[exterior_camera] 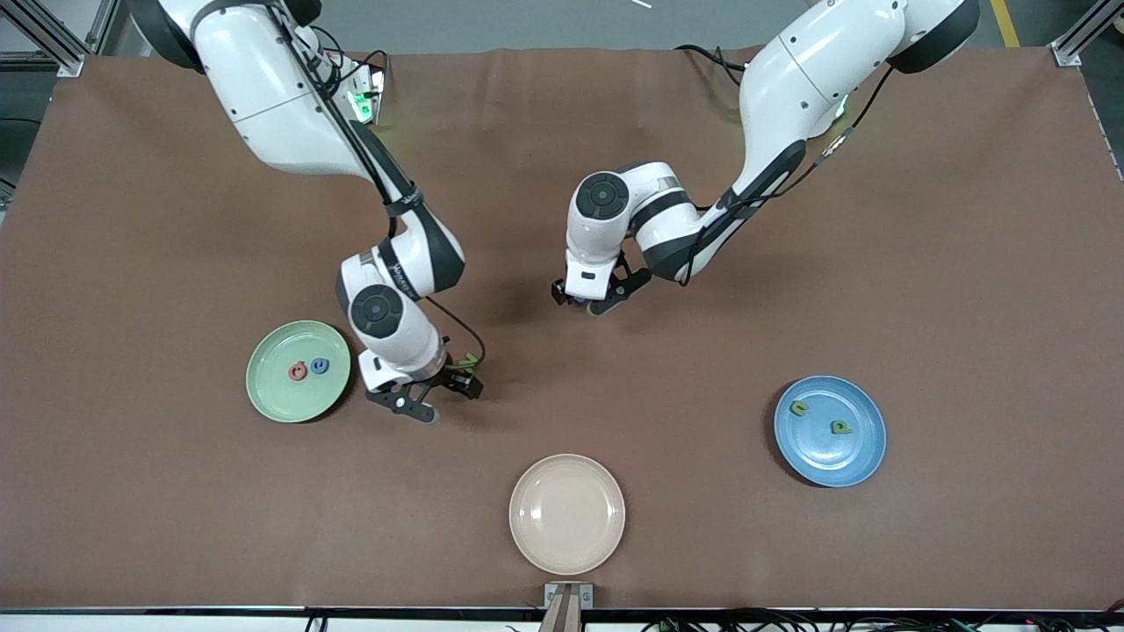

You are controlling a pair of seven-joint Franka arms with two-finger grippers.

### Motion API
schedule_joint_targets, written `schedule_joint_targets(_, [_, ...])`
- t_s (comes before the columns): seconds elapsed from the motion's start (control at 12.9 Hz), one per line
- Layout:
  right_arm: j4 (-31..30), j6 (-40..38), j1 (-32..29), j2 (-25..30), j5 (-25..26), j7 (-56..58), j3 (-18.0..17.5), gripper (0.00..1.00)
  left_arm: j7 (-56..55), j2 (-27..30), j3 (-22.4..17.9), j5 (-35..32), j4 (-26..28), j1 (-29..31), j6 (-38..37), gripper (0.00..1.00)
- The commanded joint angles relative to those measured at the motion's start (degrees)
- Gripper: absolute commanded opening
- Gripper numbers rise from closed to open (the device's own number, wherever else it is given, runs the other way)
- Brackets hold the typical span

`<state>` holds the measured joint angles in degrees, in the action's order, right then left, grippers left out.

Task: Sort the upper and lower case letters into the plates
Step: 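Grasp the green B with the right gripper while the left gripper grasps blue m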

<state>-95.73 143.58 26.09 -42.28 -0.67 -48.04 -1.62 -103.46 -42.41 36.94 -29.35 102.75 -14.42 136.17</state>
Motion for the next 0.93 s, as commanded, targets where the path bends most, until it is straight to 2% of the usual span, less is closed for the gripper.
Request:
schedule_joint_targets(0.0, [0.2,2.0,1.7,-2.0,0.1,-1.8,0.3,0.95,-4.5,0.0,-1.1,-1.2,0.3,-1.2,1.0,0.83])
schedule_joint_targets(0.08, [0.3,1.9,1.9,-2.0,-0.1,-1.8,0.3,0.90,-5.6,-0.1,-1.7,-1.2,0.3,-2.0,1.0,0.82])
schedule_joint_targets(0.23, [0.6,1.1,2.2,-1.8,0.2,-1.6,0.4,0.70,-8.5,-0.2,-3.7,-1.2,0.1,-4.2,1.3,0.81])
schedule_joint_targets(0.54, [0.5,-0.1,1.7,-1.6,0.6,-0.9,0.5,0.10,-10.3,-1.0,-5.4,-1.2,0.0,-5.8,3.1,0.80])
schedule_joint_targets(0.62, [0.5,-0.8,1.4,-1.4,0.7,-0.8,0.7,0.01,-10.3,-1.0,-5.4,-1.2,0.0,-5.8,3.1,0.80])
schedule_joint_targets(0.85, [0.7,-5.7,-0.2,0.3,0.7,2.8,1.1,0.00,-10.3,-1.4,-5.4,-1.2,-0.1,-5.8,3.1,0.79])
